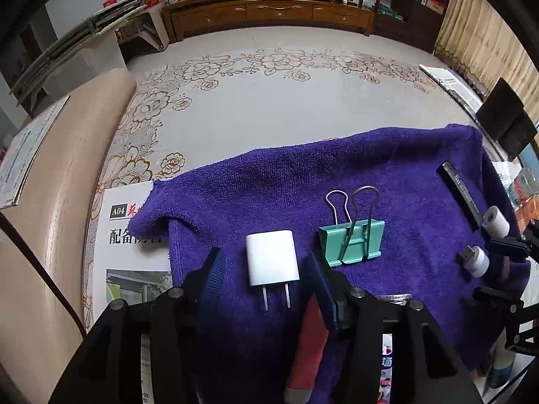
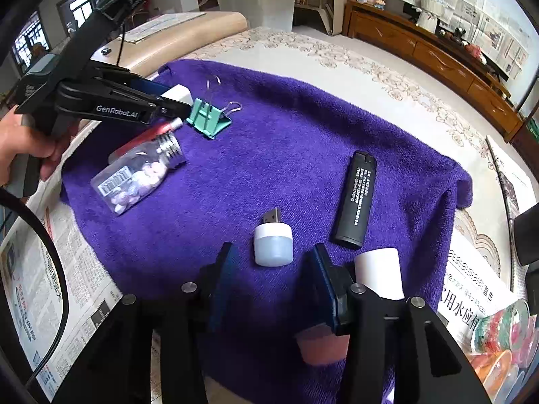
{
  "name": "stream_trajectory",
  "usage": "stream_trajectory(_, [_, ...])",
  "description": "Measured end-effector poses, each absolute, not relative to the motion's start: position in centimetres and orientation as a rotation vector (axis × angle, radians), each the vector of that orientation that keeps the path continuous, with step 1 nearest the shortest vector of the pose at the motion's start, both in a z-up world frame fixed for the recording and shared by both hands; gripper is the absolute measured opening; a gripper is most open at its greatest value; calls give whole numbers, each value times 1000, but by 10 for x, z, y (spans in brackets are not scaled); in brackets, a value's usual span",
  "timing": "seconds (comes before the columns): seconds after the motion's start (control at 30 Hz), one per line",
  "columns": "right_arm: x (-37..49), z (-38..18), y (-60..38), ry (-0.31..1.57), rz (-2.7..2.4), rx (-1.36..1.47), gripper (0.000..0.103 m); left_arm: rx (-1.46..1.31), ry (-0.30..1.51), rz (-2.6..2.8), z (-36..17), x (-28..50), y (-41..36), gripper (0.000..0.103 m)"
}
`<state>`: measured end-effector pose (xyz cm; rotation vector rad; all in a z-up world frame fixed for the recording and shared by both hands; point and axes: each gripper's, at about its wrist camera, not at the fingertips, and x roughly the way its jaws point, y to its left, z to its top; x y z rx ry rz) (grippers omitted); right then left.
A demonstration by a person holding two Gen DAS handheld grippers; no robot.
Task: Organize rigid objects
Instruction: 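Carry the charger and USB light onto the purple towel and open both tools, then grasp the black Grand Reserve bottle with the left tool while the right tool grasps the blue-and-white stick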
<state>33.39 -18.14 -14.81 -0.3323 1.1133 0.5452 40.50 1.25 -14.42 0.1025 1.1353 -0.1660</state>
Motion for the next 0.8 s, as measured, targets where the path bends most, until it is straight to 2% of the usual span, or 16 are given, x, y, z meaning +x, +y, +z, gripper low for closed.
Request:
stream_trajectory(0.03, [331,-144,-182,1105,541,-329,47,94,1132,-167,-142,404,13,52])
stream_trajectory(0.1, [325,-135,-186,1088,535,-310,50,83,1101,-161,-130,396,15,73])
stream_trajectory(0.17, [314,-119,-192,1047,517,-288,61,83,1074,-164,-118,385,14,79])
stream_trajectory(0.23, [302,-105,-201,1008,498,-259,76,82,1045,-158,-104,372,12,86])
stream_trajectory(0.3, [288,-92,-212,985,468,-224,90,59,1006,-185,-87,349,9,98])
stream_trajectory(0.33, [280,-87,-219,976,443,-206,94,50,997,-190,-83,341,8,101])
stream_trajectory(0.37, [273,-83,-224,967,422,-192,95,28,981,-209,-77,327,4,103])
stream_trajectory(0.43, [259,-78,-235,970,388,-160,103,-7,970,-250,-70,303,-3,103])
stream_trajectory(0.63, [213,-80,-273,998,267,-108,103,-105,1009,-294,-84,236,-44,103])
stream_trajectory(0.8, [180,-94,-311,1005,191,-42,103,-150,1062,-313,-110,211,-83,103])
